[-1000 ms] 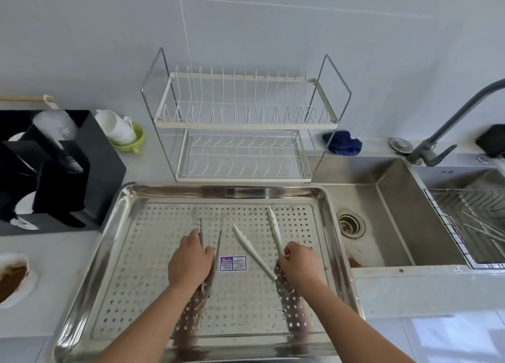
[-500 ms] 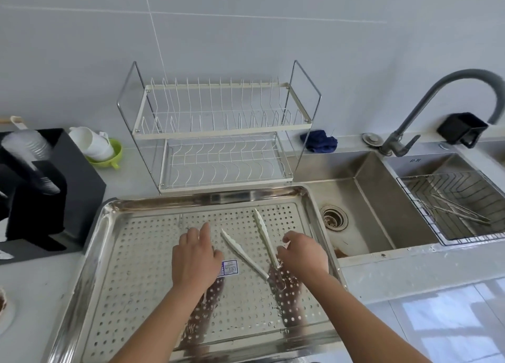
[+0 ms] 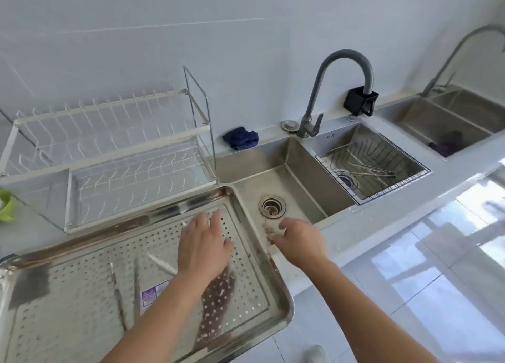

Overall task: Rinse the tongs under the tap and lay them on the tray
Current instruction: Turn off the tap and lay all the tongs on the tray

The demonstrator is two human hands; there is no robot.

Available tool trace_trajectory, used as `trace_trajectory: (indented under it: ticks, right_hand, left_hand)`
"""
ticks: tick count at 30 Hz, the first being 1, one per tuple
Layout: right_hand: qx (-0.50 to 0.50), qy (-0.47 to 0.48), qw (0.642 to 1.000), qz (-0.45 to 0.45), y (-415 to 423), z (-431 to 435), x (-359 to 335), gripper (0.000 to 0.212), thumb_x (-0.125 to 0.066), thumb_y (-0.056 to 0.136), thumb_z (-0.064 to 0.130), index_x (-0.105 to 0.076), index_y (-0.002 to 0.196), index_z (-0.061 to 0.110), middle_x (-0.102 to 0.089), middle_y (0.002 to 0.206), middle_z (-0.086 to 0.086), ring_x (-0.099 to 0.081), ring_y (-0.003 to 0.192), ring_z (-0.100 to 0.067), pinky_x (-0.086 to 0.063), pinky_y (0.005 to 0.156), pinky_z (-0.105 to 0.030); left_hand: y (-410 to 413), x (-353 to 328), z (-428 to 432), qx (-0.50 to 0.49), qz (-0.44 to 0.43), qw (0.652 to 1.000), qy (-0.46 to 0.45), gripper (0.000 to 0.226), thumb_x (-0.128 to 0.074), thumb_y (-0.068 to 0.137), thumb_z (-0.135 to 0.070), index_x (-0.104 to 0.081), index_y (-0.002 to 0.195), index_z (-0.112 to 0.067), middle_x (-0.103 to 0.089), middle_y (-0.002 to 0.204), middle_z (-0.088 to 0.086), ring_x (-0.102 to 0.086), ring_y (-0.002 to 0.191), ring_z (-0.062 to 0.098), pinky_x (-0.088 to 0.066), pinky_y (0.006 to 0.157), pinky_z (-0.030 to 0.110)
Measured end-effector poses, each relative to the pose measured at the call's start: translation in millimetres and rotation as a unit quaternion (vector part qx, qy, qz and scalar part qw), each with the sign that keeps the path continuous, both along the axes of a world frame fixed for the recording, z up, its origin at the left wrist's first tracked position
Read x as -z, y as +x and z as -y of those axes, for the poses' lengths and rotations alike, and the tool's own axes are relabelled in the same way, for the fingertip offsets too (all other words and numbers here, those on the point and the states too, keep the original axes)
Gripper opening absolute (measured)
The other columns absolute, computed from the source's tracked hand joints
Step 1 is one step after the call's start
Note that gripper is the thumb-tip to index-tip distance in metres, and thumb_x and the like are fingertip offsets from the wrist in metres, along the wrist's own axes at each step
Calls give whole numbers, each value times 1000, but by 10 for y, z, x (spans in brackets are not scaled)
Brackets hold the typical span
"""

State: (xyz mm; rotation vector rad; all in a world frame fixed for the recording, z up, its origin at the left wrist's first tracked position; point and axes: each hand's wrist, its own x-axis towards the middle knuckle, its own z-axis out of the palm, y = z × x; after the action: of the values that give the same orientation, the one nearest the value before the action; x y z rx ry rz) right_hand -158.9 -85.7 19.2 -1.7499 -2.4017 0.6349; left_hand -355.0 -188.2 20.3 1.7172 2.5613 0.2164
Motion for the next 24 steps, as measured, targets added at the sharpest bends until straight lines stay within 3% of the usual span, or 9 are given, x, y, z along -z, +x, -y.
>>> trace_trajectory:
  ticks: [6, 11, 17, 24]
  right_hand:
    - [23, 2, 1000, -11, 913, -569, -30, 37, -58, 93, 43, -64, 126, 29, -70, 115, 4, -65, 106, -24, -53, 84, -34]
    - [19, 5, 1000, -19, 1663, -1168, -82, 31, -57, 92, 40, -65, 120, 27, -70, 107, 5, -65, 98, -23, -52, 74, -32]
    - [24, 1, 1000, -3, 2263, -1773, -154, 26, -58, 91, 35, -67, 110, 19, -72, 101, 1, -66, 95, -28, -58, 80, -38]
    - [30, -14, 999, 6, 2536, -2419, -32, 28, -58, 90, 36, -67, 112, 21, -73, 100, 2, -67, 95, -26, -54, 72, -33]
  left_hand:
    - [873, -62, -692, 42, -16, 999, 6, 61, -49, 94, -46, -41, 145, -15, -56, 130, 9, -54, 117, 26, -46, 98, 39]
    - [1670, 5, -1229, 36, -3, 999, -13, 60, -49, 92, -47, -41, 145, -20, -53, 132, 6, -51, 122, 25, -43, 102, 38]
    - [2267, -11, -1841, 25, 10, 999, -37, 51, -52, 92, -43, -47, 137, -20, -53, 131, 8, -52, 121, 28, -40, 104, 39]
    - [2581, 89, -2484, 38, 14, 999, -23, 64, -50, 94, -45, -37, 150, -17, -50, 137, 8, -48, 125, 26, -38, 104, 39]
